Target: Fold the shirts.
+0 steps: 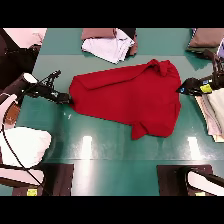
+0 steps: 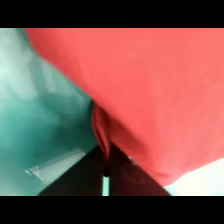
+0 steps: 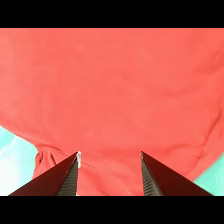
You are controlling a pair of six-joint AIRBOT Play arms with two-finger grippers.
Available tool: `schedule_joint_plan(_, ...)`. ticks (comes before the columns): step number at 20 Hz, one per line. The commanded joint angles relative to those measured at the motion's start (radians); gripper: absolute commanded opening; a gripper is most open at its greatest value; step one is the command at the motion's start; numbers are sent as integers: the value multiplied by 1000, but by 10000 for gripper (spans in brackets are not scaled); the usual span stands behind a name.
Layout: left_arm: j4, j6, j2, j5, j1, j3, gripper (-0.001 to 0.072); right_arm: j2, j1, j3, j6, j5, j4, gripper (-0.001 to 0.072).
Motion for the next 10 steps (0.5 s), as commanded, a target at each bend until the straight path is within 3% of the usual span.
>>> schedule_joint_plan(1, 17, -7, 10, -82, -1, 58, 26, 43, -54, -71, 4, 1, -4, 427)
schedule_joint_plan(4, 16, -27, 72, -121, -1, 109, 25, 103, -177, -243, 20, 38, -31, 430)
schedule_joint_plan(7, 6, -29, 136, -121, -1, 109, 26, 134, -281, -470, 19, 35, -50, 565)
schedule_joint_plan(10, -24, -32, 154, -121, -1, 109, 26, 129, -287, -642, 19, -10, -33, 564)
